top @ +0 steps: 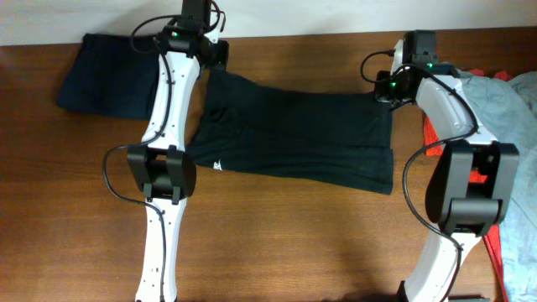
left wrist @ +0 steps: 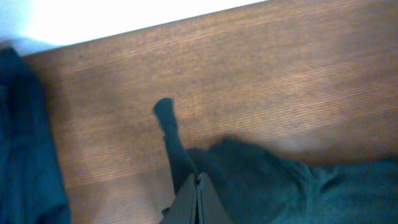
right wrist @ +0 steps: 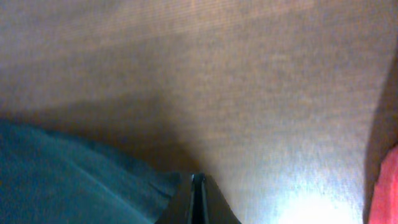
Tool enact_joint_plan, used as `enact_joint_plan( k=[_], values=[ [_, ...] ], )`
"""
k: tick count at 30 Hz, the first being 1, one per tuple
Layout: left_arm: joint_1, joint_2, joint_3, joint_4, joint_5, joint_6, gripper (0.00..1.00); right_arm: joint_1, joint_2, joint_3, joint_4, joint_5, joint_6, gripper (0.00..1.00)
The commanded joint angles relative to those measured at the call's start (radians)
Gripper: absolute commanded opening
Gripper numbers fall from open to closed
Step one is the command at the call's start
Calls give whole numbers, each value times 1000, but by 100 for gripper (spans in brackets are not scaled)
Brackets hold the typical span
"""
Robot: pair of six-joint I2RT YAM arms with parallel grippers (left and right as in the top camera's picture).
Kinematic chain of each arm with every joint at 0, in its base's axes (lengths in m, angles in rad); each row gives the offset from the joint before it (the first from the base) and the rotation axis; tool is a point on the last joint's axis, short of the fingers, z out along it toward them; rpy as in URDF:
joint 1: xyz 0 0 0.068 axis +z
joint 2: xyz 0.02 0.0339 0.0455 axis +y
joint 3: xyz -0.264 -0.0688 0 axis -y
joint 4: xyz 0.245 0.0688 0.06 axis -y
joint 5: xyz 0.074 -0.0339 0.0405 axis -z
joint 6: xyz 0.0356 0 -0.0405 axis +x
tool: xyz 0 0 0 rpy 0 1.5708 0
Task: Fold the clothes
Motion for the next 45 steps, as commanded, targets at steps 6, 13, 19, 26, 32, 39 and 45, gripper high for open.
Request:
enact_joint_plan(
  k=[6, 13, 19, 26, 32, 39, 45],
  values=[
    [5, 9, 128, -204, 11, 16, 1, 0, -105, -6, -137, -41, -44, 4],
    [8, 9, 136, -368, 10, 16, 1, 0, -169, -6, -261, -69, -76, 4],
    [10, 7, 140, -460, 10, 16, 0, 0, -178, -6, -344, -70, -76, 4],
    [10, -14, 205, -514, 10, 2, 1, 0, -179, -6, -437, -70, -79, 4],
    [11, -73, 205, -514, 10, -20, 1, 0, -180, -6, -516, -69, -101, 4],
    [17, -164, 172, -514, 11, -57, 1, 0, -202, -6, -581, -70, -101, 4],
    [19, -269, -35, -514, 11, -97, 0, 0, -235, -6, -603, -69, -96, 4]
  ],
)
